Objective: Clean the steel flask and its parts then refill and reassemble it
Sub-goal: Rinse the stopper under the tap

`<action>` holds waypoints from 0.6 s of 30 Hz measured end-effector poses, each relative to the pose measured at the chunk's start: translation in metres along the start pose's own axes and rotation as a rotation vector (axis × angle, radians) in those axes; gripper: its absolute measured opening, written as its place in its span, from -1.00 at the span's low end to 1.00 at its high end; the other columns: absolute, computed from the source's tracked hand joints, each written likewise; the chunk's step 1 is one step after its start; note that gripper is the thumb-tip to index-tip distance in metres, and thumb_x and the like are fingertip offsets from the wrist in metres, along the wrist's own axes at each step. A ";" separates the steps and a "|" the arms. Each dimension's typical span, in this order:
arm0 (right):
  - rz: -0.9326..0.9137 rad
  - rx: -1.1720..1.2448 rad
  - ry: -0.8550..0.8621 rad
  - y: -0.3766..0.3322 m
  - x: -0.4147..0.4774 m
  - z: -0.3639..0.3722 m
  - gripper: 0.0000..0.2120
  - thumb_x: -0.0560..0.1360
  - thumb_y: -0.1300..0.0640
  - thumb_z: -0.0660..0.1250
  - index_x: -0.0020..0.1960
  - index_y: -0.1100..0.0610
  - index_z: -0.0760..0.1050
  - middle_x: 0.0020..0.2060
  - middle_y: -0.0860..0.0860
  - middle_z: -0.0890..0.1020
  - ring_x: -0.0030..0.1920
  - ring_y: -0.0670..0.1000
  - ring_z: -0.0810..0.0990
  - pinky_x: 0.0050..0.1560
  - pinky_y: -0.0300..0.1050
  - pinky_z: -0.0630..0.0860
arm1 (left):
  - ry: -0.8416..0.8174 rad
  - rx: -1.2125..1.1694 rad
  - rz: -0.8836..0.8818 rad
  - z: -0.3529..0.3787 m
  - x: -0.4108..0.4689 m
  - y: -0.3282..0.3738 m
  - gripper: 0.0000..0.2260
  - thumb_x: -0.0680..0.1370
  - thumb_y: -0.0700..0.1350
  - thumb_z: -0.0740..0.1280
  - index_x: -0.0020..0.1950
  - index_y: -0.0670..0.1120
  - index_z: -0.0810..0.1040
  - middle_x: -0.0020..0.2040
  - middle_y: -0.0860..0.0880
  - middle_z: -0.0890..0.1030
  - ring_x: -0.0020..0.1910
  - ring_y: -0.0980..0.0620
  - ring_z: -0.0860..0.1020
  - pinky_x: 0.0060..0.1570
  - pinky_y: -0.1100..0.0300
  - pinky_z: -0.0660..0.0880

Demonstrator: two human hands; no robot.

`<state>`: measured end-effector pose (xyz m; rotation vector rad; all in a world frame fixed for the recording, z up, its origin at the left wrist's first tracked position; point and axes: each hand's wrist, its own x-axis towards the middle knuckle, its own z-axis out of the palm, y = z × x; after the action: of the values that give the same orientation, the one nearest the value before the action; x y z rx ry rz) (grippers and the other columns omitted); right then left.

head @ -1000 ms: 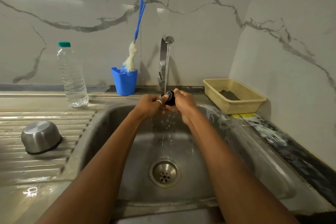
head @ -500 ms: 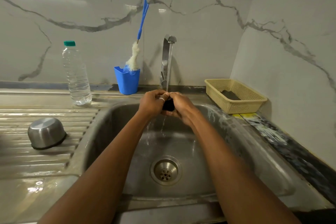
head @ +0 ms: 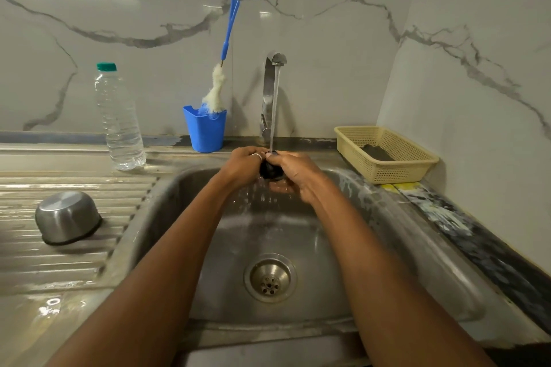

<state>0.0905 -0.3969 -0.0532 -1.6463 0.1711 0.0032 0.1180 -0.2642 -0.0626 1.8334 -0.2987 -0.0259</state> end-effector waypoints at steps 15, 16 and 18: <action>-0.039 0.064 -0.069 -0.005 -0.003 -0.007 -0.67 0.55 0.20 0.46 0.24 0.27 0.49 0.06 0.22 0.66 -0.11 0.08 0.70 -0.25 -0.17 0.64 | 0.131 -0.211 -0.039 -0.004 0.006 -0.004 -0.89 0.60 -0.10 0.41 0.03 -0.12 0.68 -0.04 -0.12 0.72 0.01 -0.09 0.69 0.04 0.07 0.65; -0.061 0.016 -0.045 -0.004 -0.003 -0.006 -0.60 0.52 0.16 0.50 0.28 0.21 0.45 0.06 0.19 0.66 -0.17 0.04 0.69 -0.32 -0.20 0.58 | 0.132 -0.223 -0.058 -0.004 0.006 -0.004 -0.84 0.61 -0.07 0.41 0.04 -0.15 0.68 -0.04 -0.15 0.72 0.01 -0.11 0.70 0.02 0.07 0.66; -0.107 -0.065 -0.016 -0.003 -0.002 -0.008 -0.53 0.45 0.14 0.56 0.28 0.07 0.45 0.07 0.12 0.66 -0.17 0.00 0.65 -0.34 -0.20 0.51 | 0.134 -0.217 -0.101 -0.003 0.009 -0.005 -0.68 0.59 0.07 0.42 0.05 -0.21 0.68 -0.04 -0.21 0.72 0.02 -0.19 0.70 0.06 0.00 0.66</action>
<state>0.0879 -0.4042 -0.0496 -1.7182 0.0711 -0.0596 0.1282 -0.2617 -0.0650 1.6244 -0.1035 -0.0051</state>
